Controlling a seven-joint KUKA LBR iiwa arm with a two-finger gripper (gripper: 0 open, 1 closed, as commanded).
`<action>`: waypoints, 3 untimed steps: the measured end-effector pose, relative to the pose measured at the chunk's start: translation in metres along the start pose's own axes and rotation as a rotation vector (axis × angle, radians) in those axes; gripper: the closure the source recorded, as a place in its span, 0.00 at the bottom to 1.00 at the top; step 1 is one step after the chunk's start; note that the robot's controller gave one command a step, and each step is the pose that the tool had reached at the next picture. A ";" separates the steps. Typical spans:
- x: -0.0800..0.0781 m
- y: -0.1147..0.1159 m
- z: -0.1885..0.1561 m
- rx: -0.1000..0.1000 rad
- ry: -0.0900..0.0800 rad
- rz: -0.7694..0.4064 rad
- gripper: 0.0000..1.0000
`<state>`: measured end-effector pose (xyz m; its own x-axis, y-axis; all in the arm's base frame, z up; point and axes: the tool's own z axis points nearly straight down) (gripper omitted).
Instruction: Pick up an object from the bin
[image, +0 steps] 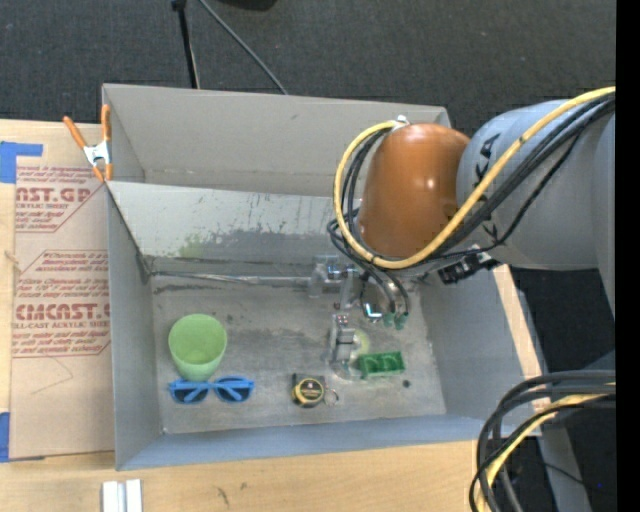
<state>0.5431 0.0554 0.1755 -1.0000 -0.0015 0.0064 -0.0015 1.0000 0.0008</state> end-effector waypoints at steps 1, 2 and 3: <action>0.020 0.096 0.103 -0.001 -0.002 -0.595 0.00; 0.026 0.169 0.104 0.001 -0.009 -0.693 0.00; 0.025 0.166 0.104 0.002 -0.009 -0.687 1.00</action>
Offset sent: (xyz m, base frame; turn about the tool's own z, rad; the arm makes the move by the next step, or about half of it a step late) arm -0.0185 0.0932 -0.1006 -0.5905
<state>0.5169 0.2219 0.0720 -0.7721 -0.6354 -0.0037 -0.6354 0.7721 0.0000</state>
